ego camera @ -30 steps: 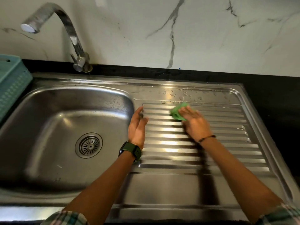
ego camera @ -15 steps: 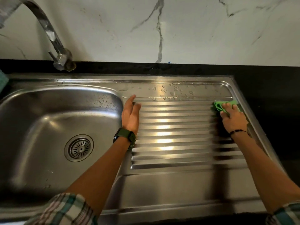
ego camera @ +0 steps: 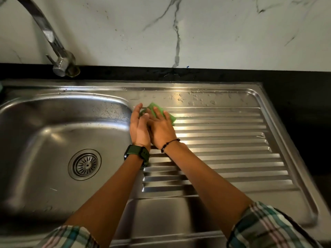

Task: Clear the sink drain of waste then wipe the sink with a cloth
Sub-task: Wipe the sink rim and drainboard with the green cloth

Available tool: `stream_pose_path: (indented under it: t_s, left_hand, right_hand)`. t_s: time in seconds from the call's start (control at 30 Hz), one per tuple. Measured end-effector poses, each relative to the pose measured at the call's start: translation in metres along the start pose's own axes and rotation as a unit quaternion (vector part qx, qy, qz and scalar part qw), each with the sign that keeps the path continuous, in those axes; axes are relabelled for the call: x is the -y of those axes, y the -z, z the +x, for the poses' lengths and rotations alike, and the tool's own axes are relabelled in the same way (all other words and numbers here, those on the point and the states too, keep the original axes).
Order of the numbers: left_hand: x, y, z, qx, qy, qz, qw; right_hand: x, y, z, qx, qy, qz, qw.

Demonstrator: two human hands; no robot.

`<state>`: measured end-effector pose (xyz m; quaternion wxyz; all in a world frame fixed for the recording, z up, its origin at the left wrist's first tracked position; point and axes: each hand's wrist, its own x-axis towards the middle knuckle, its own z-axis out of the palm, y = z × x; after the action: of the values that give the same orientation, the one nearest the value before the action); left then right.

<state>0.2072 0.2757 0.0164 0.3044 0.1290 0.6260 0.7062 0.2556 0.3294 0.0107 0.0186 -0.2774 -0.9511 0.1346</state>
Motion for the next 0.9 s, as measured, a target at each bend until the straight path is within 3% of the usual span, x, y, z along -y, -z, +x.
stream_pose_path:
  t_s: [0.2,0.3,0.5,0.67,0.9]
  left_hand:
    - [0.0,-0.004,-0.003,0.003,-0.047,0.096,0.994]
    - [0.002,-0.003,-0.001,0.014,-0.065,0.148,0.987]
    - [0.003,0.0,-0.001,0.021,-0.078,0.179,0.981]
    - [0.002,0.0,-0.002,0.03,-0.07,0.184,0.98]
    - [0.0,-0.005,0.008,0.107,-0.113,0.255,0.954]
  right_hand:
    - [-0.017,0.001,0.014,0.004,0.06,-0.07,0.996]
    - [-0.039,0.012,0.006,-0.024,0.049,-0.056,0.997]
    - [-0.142,0.04,-0.049,-0.061,-0.091,-0.037,0.993]
    - [-0.228,0.067,-0.086,-0.084,-0.242,-0.012,0.967]
    - [-0.243,0.072,-0.085,-0.149,-0.331,0.036,0.931]
